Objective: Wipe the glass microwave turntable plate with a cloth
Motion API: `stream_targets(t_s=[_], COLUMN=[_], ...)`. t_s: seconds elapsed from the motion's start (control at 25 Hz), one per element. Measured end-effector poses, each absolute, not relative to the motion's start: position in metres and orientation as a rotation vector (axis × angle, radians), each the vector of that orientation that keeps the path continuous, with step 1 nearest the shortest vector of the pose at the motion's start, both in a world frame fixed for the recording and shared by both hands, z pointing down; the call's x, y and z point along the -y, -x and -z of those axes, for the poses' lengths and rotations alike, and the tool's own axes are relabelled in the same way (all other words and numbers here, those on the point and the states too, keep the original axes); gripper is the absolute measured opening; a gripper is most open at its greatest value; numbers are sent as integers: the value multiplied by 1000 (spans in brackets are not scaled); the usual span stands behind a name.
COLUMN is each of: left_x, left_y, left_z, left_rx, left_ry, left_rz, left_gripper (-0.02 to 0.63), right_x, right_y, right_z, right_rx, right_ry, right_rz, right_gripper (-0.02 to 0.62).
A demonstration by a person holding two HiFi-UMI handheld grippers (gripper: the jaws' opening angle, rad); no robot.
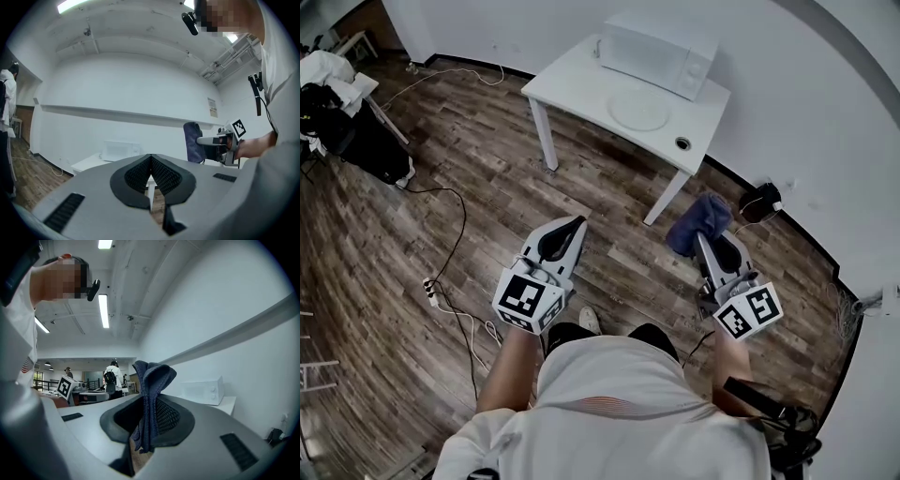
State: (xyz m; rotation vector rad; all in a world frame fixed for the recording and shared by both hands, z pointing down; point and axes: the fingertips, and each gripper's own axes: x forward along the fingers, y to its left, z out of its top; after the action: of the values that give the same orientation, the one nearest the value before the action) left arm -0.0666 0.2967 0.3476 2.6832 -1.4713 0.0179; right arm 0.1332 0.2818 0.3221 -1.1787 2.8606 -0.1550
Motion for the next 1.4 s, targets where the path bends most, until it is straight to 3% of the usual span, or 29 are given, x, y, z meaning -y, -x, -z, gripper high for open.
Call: stream_targets(t_s=[0.8, 1.4], left_x=[-163, 7], left_y=[91, 45], left_z=[-366, -370], left_rx=[1452, 1478], left_ry=[-2653, -2610], left_rz=[-43, -90], left_gripper=[11, 11], right_x=[-141, 38], right_y=[-109, -150], right_z=[-339, -349], right_rx=[-2844, -2858], right_ry=[1177, 1110], right_rz=[204, 273], right_gripper=[61, 61])
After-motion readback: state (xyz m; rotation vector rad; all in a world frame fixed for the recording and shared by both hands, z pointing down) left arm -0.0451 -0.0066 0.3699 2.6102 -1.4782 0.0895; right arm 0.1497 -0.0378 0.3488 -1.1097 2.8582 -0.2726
